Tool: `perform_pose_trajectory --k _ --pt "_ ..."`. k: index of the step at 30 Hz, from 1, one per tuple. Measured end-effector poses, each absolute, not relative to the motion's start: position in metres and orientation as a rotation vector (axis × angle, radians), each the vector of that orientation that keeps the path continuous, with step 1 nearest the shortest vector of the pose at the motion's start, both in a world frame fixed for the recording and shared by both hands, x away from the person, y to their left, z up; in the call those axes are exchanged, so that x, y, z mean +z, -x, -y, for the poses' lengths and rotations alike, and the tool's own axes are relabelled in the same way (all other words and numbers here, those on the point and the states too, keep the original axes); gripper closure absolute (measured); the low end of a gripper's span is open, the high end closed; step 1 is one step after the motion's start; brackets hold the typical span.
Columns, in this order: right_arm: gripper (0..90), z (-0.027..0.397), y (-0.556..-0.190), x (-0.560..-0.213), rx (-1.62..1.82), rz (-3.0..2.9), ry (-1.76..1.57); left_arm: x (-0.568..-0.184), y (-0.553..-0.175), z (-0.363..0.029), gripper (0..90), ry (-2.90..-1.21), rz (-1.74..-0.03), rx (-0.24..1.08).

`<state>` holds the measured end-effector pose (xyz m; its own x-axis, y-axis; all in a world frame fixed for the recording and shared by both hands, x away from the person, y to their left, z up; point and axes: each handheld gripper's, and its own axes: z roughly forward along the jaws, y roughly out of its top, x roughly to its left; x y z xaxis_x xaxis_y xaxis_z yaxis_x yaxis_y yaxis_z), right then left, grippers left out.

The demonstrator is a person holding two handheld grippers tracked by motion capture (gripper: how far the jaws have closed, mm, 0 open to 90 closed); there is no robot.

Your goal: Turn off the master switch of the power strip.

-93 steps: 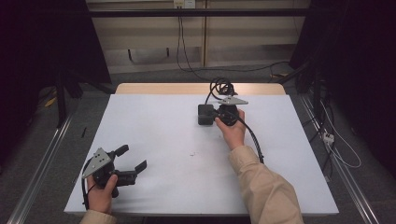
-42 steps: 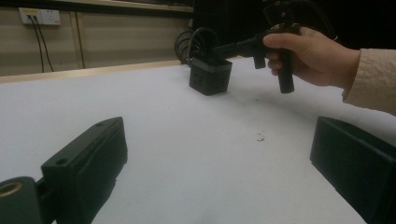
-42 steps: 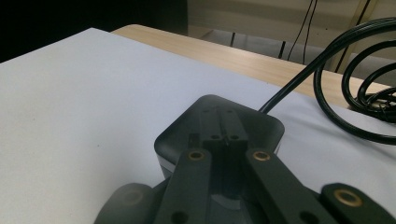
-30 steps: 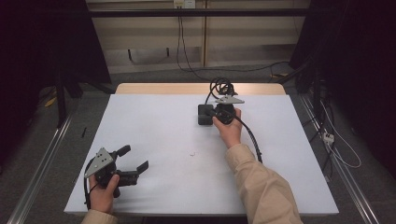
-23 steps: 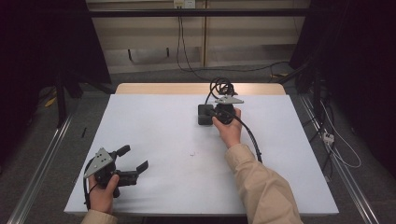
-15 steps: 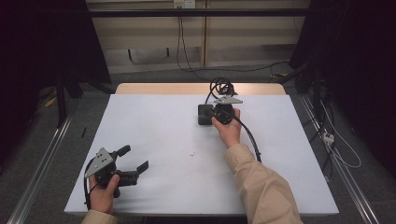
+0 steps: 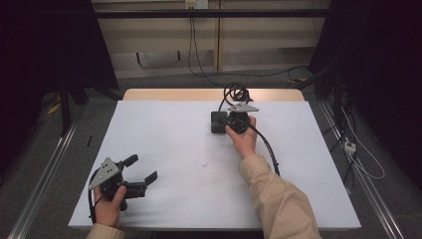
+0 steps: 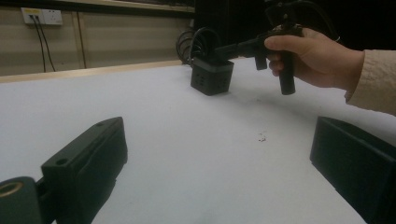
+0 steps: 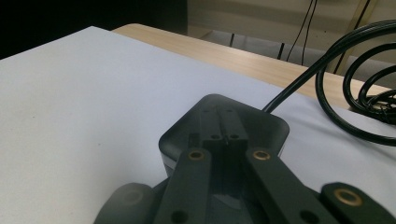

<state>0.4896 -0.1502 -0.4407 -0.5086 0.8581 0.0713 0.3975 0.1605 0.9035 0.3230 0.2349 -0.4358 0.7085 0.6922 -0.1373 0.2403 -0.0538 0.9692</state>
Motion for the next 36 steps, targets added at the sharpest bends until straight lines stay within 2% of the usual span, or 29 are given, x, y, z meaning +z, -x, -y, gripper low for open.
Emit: perform_pose_trajectory --k 28,36 --pt "89.9 0.154 -0.486 -0.439 1.353 -1.959 -1.195 -0.435 -0.323 -0.237 3.7 -1.626 -0.767 0.439" --pt "79.4 0.160 -0.480 -0.438 1.360 -1.967 -1.212 -0.435 -0.323 -0.237 3.7 -1.624 -0.766 0.439"
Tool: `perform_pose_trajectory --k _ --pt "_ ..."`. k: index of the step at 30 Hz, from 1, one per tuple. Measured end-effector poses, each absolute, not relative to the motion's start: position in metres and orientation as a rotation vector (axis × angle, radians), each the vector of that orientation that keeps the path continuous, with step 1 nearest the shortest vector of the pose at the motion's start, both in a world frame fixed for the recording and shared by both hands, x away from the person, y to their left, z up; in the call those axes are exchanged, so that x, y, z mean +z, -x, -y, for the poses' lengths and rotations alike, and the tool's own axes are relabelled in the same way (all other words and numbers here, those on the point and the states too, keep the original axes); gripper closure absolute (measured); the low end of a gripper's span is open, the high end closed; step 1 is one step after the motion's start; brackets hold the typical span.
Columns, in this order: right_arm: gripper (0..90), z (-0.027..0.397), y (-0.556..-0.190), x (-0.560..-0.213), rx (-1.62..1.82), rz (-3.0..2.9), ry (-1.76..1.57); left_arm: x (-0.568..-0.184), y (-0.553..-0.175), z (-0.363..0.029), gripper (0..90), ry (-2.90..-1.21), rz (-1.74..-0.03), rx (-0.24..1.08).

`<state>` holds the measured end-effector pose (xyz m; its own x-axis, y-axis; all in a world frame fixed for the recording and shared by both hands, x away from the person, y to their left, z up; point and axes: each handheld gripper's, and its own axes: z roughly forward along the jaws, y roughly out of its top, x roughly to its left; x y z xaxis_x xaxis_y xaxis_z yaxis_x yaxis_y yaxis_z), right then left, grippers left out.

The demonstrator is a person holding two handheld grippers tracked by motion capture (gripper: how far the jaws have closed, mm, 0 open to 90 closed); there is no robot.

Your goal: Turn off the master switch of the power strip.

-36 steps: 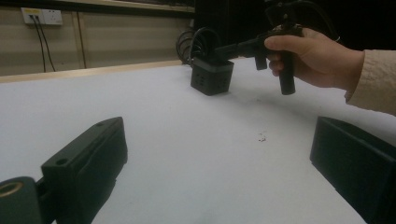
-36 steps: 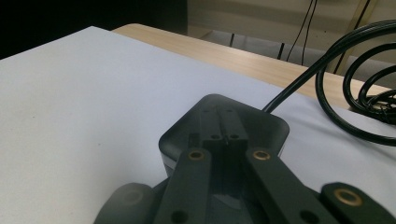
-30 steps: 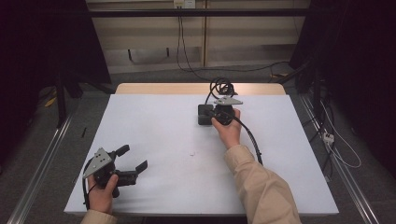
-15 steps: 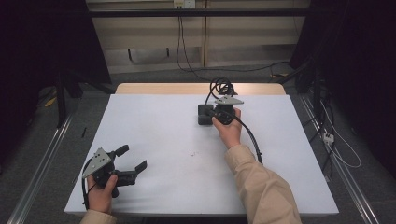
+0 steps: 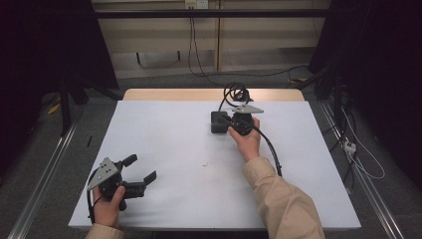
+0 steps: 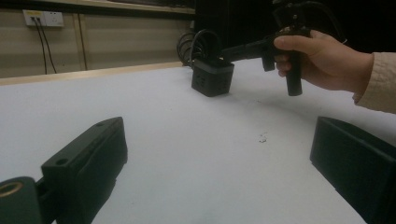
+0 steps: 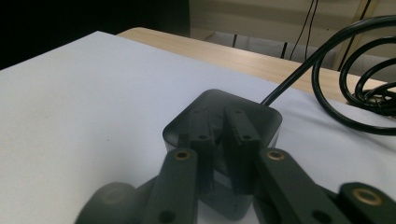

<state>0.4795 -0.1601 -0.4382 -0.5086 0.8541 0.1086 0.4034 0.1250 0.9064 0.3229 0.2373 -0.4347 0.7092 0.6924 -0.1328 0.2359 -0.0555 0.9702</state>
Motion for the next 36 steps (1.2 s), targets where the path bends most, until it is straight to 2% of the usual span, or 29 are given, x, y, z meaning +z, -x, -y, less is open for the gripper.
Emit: perform_pose_trajectory --k 3,7,18,22,36 --pt "75.2 0.162 -0.475 -0.439 1.356 -1.978 -1.215 -0.435 -0.323 -0.237 3.7 -1.625 -0.767 0.438" --pt "61.8 0.165 -0.470 -0.437 1.372 -1.982 -1.231 -0.435 -0.323 -0.236 3.7 -1.625 -0.768 0.438" --pt "35.2 0.165 -0.458 -0.431 1.366 -2.011 -1.214 -0.435 -0.323 -0.235 3.7 -1.624 -0.766 0.434" --pt "28.6 0.168 -0.454 -0.431 1.362 -2.007 -1.222 -0.435 -0.323 -0.235 3.7 -1.623 -0.771 0.431" --pt "16.9 0.176 -0.431 -0.428 1.370 -2.038 -1.203 -0.436 -0.323 -0.236 3.7 -1.630 -0.767 0.433"
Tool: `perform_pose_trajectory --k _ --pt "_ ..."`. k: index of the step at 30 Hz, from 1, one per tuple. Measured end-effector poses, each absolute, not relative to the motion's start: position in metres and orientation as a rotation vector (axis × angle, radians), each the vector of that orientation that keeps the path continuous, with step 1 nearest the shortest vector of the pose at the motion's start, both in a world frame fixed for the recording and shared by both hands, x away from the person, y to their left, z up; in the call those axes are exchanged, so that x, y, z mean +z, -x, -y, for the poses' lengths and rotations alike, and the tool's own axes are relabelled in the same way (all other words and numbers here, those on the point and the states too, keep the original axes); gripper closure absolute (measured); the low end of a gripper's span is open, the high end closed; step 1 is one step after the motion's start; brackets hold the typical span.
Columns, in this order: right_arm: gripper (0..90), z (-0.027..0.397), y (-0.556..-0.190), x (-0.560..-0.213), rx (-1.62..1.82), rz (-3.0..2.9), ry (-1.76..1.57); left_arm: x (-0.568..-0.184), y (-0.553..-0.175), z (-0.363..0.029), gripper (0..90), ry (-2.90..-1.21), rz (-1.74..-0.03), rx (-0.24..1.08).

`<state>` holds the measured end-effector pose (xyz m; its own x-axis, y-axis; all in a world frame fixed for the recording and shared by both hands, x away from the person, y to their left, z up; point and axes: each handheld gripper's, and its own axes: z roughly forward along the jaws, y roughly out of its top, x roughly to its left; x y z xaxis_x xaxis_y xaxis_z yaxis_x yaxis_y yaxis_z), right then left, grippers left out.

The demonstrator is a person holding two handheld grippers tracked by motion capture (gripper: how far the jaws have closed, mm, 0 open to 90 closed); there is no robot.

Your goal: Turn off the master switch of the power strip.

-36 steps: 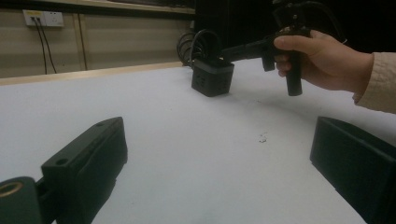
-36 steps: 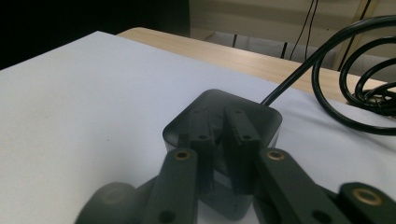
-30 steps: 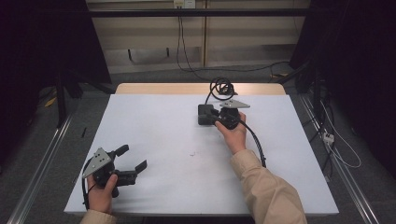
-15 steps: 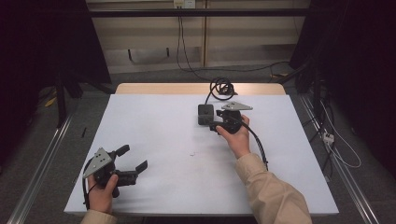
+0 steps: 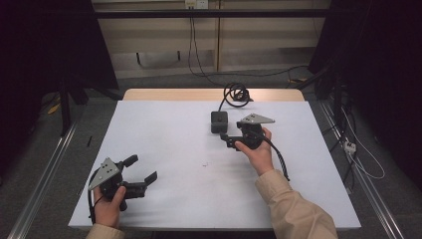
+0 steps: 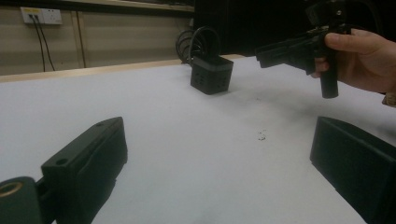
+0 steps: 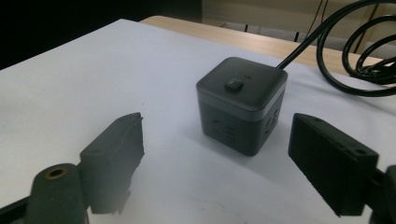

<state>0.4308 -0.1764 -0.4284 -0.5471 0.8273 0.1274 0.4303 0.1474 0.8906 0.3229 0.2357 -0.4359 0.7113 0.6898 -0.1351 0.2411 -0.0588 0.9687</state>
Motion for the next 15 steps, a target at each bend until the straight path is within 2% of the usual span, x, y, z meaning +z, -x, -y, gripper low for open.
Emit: perform_pose_trajectory --k 15 --pt "13.8 0.183 -0.407 -0.430 1.365 -2.098 -1.164 -0.436 -0.323 -0.235 3.7 -1.634 -0.768 0.433"
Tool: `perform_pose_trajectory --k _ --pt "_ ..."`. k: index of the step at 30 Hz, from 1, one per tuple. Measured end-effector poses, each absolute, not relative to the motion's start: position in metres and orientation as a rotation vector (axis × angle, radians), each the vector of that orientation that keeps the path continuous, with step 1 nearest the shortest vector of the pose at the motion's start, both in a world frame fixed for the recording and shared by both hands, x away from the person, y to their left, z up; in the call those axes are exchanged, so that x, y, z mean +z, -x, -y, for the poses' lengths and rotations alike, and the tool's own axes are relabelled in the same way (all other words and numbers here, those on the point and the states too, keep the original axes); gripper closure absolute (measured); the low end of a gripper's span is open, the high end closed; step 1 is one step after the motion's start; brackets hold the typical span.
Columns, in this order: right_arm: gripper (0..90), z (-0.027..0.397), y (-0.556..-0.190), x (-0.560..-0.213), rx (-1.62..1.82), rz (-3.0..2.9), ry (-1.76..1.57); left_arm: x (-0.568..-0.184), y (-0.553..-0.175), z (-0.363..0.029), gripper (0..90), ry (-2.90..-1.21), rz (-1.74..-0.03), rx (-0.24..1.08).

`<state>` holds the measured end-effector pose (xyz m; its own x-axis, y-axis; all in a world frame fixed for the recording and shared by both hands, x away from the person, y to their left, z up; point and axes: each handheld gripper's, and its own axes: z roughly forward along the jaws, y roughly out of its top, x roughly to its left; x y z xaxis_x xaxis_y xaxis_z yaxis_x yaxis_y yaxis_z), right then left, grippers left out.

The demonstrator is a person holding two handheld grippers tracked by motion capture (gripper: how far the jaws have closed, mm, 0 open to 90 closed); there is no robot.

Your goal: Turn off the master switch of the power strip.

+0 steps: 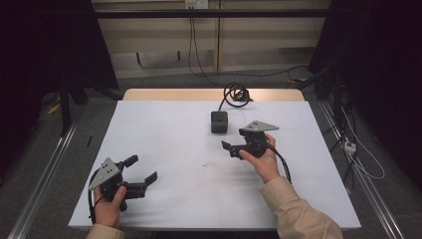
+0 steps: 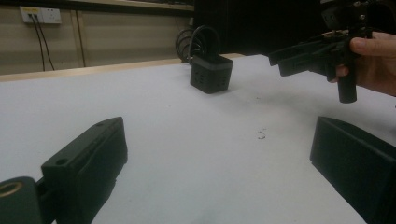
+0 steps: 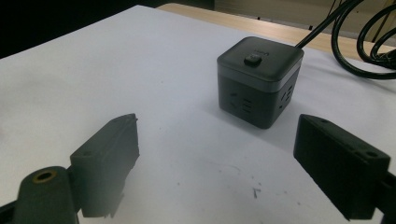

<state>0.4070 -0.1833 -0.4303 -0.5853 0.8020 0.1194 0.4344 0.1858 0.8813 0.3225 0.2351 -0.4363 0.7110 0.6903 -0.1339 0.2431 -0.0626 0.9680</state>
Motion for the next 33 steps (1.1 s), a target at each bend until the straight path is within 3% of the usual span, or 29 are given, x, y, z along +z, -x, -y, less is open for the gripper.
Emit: perform_pose_trajectory --k 33 --pt "11.6 0.216 -0.357 -0.436 1.389 -2.117 -1.133 -0.437 -0.323 -0.234 3.8 -1.641 -0.770 0.433"
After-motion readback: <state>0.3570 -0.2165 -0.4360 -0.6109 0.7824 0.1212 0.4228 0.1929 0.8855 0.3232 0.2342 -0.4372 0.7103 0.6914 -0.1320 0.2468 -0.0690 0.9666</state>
